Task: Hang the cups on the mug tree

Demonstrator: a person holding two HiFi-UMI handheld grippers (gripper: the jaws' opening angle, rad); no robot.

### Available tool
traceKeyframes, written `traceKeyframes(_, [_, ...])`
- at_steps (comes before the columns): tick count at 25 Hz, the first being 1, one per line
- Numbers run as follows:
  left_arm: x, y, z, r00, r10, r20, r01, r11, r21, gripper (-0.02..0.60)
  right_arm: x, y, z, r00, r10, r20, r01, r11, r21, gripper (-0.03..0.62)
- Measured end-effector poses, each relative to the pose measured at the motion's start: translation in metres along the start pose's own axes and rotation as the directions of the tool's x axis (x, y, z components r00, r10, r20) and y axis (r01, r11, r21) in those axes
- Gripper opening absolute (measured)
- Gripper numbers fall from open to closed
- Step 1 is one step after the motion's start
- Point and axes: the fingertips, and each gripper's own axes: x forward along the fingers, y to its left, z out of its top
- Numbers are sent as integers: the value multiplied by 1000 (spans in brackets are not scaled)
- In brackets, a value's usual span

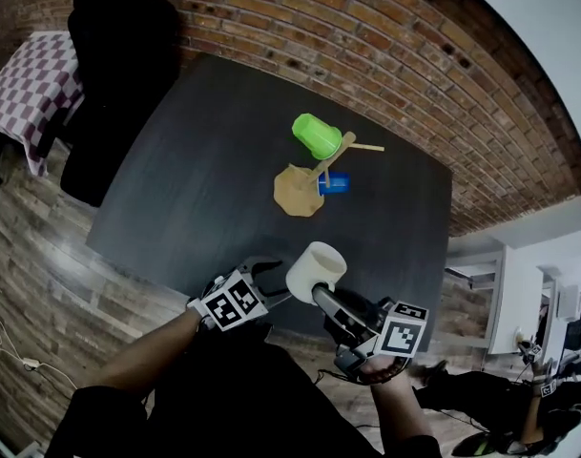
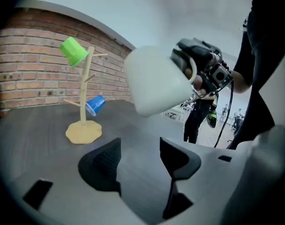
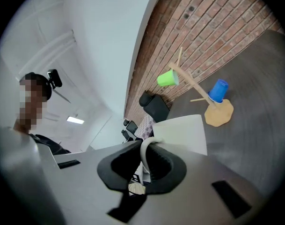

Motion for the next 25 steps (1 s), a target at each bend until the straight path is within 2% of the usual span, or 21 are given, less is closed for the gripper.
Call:
traceKeyframes(3, [2,-2,25,994,-59,88,55,997,46,250,19,24,-4,999,17,-44,-19,999,-35,47])
traceKeyframes(6, [-19,-2,49,978,-108,177,97,993,73,249,33,36,-8,996,21,-91,-27,998,-63,48])
traceKeyframes(10, [-45,0,49,971,-159,178,141,984,106,247,40,29,-10,988,-11,-155,4,999,-47,48])
traceKeyframes(13, [-54,4,44,975,-151,165,133,985,112,245,41,17,-9,982,-50,-182,47,999,-17,49])
traceKeyframes(18, [-60,13,46,977,-113,184,96,991,97,247,44,12,-3,971,-82,-226,70,996,-59,49])
traceKeyframes(22, [-62,18,48,974,-91,208,75,994,85,245,46,17,-1,965,-49,-258,28,996,-81,53])
traceKeyframes(25, [-61,20,53,972,-80,221,65,995,76,245,43,22,1,960,-11,-281,-17,995,-97,117])
